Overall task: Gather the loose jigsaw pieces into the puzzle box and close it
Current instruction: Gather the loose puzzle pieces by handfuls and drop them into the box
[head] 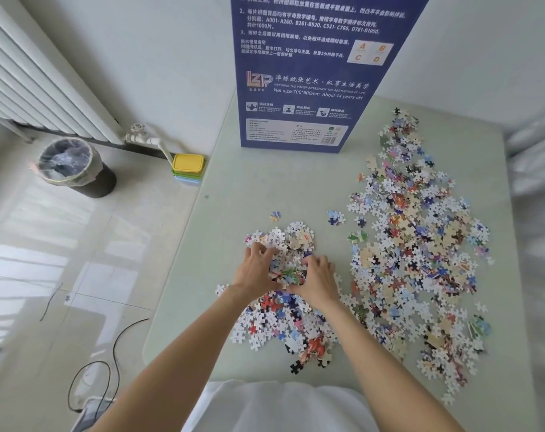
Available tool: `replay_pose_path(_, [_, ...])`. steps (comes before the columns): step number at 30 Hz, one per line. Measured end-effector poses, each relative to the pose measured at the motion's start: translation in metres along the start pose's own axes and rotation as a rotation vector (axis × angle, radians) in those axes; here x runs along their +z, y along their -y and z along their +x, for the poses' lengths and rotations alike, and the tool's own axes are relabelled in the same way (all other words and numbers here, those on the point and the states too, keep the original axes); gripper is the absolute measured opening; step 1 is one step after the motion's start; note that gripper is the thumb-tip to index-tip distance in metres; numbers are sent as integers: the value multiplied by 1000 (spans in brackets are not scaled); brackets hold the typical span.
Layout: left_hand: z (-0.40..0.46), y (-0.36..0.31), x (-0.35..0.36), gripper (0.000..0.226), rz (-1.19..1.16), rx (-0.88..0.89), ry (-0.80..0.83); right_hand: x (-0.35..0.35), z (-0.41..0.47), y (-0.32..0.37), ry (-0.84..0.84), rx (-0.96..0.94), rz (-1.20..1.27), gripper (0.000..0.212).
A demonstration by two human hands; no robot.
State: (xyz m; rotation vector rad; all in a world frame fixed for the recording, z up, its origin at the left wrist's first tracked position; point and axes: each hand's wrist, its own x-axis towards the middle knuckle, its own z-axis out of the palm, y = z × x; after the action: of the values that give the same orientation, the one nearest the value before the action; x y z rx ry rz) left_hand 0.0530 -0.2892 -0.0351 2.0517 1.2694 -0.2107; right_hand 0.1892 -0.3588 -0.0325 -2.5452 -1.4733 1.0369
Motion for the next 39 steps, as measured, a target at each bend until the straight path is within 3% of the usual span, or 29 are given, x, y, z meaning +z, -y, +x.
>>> replay_pose_path(7, [1,-2,-2,92,-18,65,35,-7,-4,6,78,-92,132,94])
replay_pose_path(14, [-2,-2,-8,74,12,103,66,-19,-1,0,111,-88,59,69])
replay_pose_path(20, [-5,1,-6,68,74,98,36,-30,-2,-18,-9,-17,138,53])
replay_pose_path(25, [-1,-3,-7,68,130,67,122,-37,-7,-27,-59,-10,222,49])
replay_pose_path(29, [1,-4,-12,62,154,50,157,-42,-12,-27,-140,-79,209,25])
replay_pose_path(39, [-5,2,-16,38,-56,-8,160,-32,-8,-27,-185,-88,223,32])
